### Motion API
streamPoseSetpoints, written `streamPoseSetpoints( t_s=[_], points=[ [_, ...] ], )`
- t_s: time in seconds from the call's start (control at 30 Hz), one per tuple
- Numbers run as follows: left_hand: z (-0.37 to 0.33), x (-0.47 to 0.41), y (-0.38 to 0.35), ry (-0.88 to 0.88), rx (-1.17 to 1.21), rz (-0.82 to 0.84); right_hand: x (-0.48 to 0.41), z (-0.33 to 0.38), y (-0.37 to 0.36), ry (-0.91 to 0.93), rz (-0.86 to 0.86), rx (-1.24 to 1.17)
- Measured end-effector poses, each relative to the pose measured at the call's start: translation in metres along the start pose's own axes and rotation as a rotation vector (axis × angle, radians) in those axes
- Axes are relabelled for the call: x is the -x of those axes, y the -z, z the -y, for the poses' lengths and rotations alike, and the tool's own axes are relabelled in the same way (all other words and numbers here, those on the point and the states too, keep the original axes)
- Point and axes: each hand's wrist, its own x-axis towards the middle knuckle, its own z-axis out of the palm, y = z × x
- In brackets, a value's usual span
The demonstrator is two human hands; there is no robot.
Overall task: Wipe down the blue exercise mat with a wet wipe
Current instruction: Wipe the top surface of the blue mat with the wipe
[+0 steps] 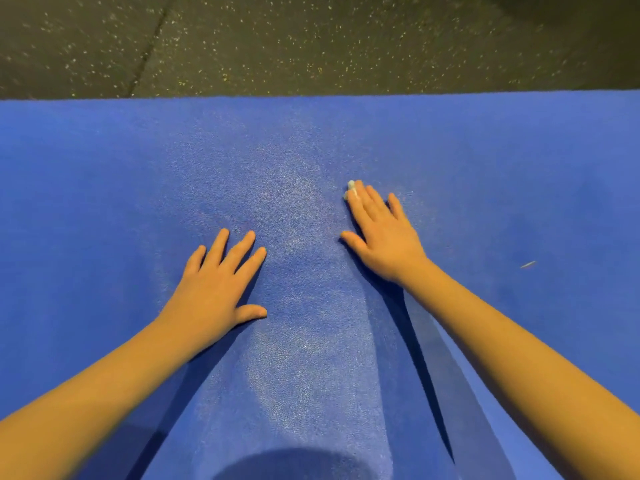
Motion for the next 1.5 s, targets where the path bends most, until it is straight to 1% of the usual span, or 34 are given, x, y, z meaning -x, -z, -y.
streamPoseSetpoints(
  t_s=[0.07,0.13,0.17,0.2,0.3,0.33,0.37,0.4,0.47,0.53,0.57,0.6,0.7,0.73,0.77,0.87,0.9,0.93,1.0,1.03,1.07,1.1,1.13,1.2,1.23,1.27,1.3,1.4,1.43,1.47,1.5],
  points=[
    [-0.004,0.007,-0.003,-0.015,0.0,-0.002,-0.001,-0.018,0.001,-0.141,-0.047,-0.01],
    [-0.008,0.015,-0.01,-0.018,-0.003,0.012,-0.001,-0.015,0.0,-0.291,-0.077,-0.053],
    [-0.009,0.017,-0.013,-0.019,-0.002,0.01,0.002,-0.005,-0.003,-0.308,-0.085,-0.075],
    [-0.01,0.019,-0.015,-0.019,-0.002,0.005,0.008,0.007,-0.006,-0.279,-0.082,-0.097],
    [-0.01,0.019,-0.015,-0.016,0.003,0.012,0.038,0.029,-0.014,-0.072,-0.007,-0.106],
    [-0.01,0.019,-0.014,-0.01,0.007,0.026,0.045,0.025,-0.015,-0.045,0.002,-0.087],
    [-0.01,0.02,-0.013,0.0,0.009,0.041,0.047,0.017,-0.015,-0.057,-0.01,-0.074],
    [-0.012,0.021,-0.012,0.011,0.011,0.052,0.046,0.008,-0.014,-0.11,-0.029,-0.074],
    [-0.016,0.024,-0.011,0.03,0.015,0.054,0.043,-0.002,-0.014,-0.282,-0.063,-0.097],
    [-0.022,0.03,-0.01,0.039,0.006,0.068,0.045,0.007,-0.018,-0.392,-0.099,-0.142],
    [-0.024,0.033,-0.011,0.038,0.004,0.081,0.049,0.018,-0.02,-0.389,-0.108,-0.168],
    [-0.025,0.036,-0.011,0.032,0.008,0.088,0.055,0.029,-0.022,-0.335,-0.095,-0.183],
    [-0.029,0.045,-0.009,0.042,0.076,0.159,0.081,0.038,-0.026,-0.079,0.006,-0.117],
    [-0.031,0.048,-0.009,0.051,0.11,0.189,0.084,0.028,-0.026,-0.06,0.011,-0.096],
    [-0.033,0.052,-0.008,0.063,0.133,0.208,0.085,0.017,-0.025,-0.105,-0.006,-0.091],
    [-0.04,0.06,-0.003,0.092,0.103,0.289,0.089,0.0,-0.024,-0.415,-0.071,-0.112],
    [-0.043,0.062,-0.002,0.107,0.095,0.31,0.093,0.004,-0.026,-0.436,-0.077,-0.126],
    [-0.047,0.062,0.0,0.121,0.097,0.321,0.1,0.013,-0.028,-0.395,-0.068,-0.146],
    [-0.054,0.065,0.004,0.136,0.102,0.347,0.121,0.03,-0.032,-0.179,0.006,-0.179],
    [-0.057,0.066,0.006,0.134,0.098,0.364,0.133,0.031,-0.032,-0.066,0.053,-0.17],
    [-0.06,0.069,0.008,0.129,0.098,0.381,0.14,0.027,-0.033,0.006,0.079,-0.137],
    [-0.062,0.071,0.008,0.122,0.102,0.398,0.143,0.019,-0.033,0.023,0.074,-0.102],
    [-0.064,0.075,0.009,0.111,0.101,0.408,0.142,0.01,-0.032,-0.026,0.051,-0.082],
    [-0.066,0.082,0.008,0.092,0.098,0.411,0.139,0.0,-0.032,-0.244,0.019,-0.085],
    [-0.066,0.086,0.007,0.093,0.107,0.411,0.139,0.002,-0.032,-0.318,0.014,-0.11],
    [-0.067,0.089,0.007,0.094,0.121,0.414,0.141,0.011,-0.032,-0.329,0.012,-0.145],
    [-0.069,0.092,0.007,0.093,0.135,0.418,0.147,0.022,-0.033,-0.282,0.02,-0.182],
    [-0.074,0.101,0.007,0.1,0.153,0.413,0.176,0.045,-0.031,-0.016,0.098,-0.177],
    [-0.076,0.104,0.008,0.105,0.163,0.415,0.181,0.043,-0.027,0.016,0.095,-0.158],
    [-0.078,0.108,0.009,0.111,0.176,0.413,0.179,0.037,-0.023,-0.005,0.069,-0.149],
    [-0.081,0.111,0.01,0.118,0.185,0.409,0.174,0.03,-0.021,-0.065,0.048,-0.143]
  ],
)
